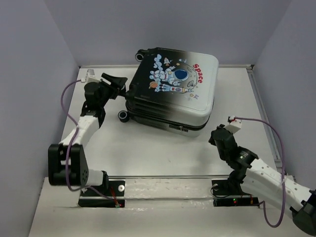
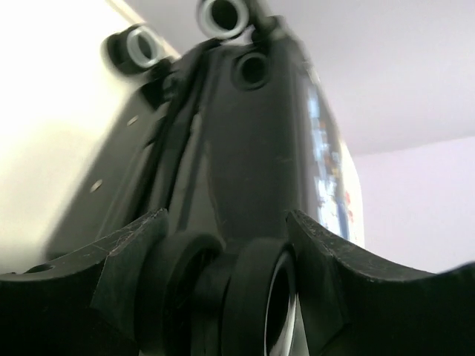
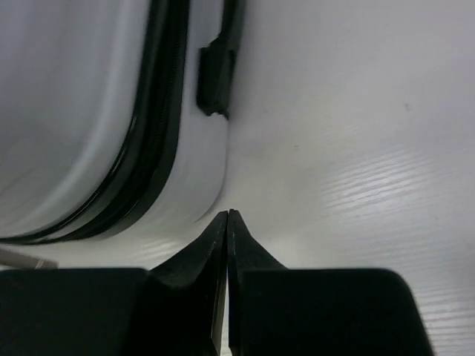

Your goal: Pack the luggage

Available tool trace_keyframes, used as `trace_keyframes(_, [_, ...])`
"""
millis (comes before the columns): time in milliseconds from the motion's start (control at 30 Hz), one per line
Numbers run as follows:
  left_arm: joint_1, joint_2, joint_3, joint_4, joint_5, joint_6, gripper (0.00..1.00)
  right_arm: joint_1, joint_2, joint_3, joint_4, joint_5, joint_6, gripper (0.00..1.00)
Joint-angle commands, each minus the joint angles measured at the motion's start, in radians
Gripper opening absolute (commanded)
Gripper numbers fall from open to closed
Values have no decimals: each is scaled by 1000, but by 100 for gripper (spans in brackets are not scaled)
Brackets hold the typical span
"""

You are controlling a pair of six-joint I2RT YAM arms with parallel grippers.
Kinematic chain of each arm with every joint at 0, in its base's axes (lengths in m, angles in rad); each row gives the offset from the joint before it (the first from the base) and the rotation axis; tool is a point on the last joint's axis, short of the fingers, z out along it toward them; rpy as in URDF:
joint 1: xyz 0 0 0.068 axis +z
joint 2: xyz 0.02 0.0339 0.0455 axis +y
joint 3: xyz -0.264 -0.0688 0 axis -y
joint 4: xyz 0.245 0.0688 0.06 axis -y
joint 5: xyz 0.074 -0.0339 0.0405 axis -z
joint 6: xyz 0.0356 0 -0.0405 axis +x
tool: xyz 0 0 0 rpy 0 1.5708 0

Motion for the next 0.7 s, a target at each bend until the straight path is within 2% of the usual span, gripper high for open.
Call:
trace_keyframes(0, [41,-272,-140,172,-130,51,6,-132,49,67,90,-74,-92,8])
trace_keyframes(133, [-2,-477,-303,125,-113,62,6,-271,146,119,207,-309,-198,15])
trace_keyframes(200, [-94,-623,-357,29,-150,118,6,-349,228,167,306,-398,-273,16])
trace_keyframes(233, [-129,-713,-368,-13,-204,139,6,-377,268,198,326,-509,-291,17])
trace_keyframes(300, [-262,-789,-386,-108,-259,165,6,-422,350,260,359,-585,-324,17])
trace_keyframes(367, [-342,-879,-418,-163,-310,166,6,-422,460,349,383,-682,-347,17])
trace_keyframes(500, [-537,-941,-487,-161,-416,126,6,-431,598,497,460,-895,-405,17])
trace_keyframes(533, [-630,-921,-500,-157,-469,119,6,-431,649,564,460,-923,-416,17])
trace_keyframes(600, [-765,-883,-501,-119,-523,128,6,-440,684,624,434,-926,-437,17])
trace_keyframes(633, [-766,-861,-501,-111,-553,139,6,-440,695,651,408,-921,-443,17])
trace_keyframes(667, [-821,-825,-488,-102,-598,165,6,-457,700,686,352,-899,-457,22])
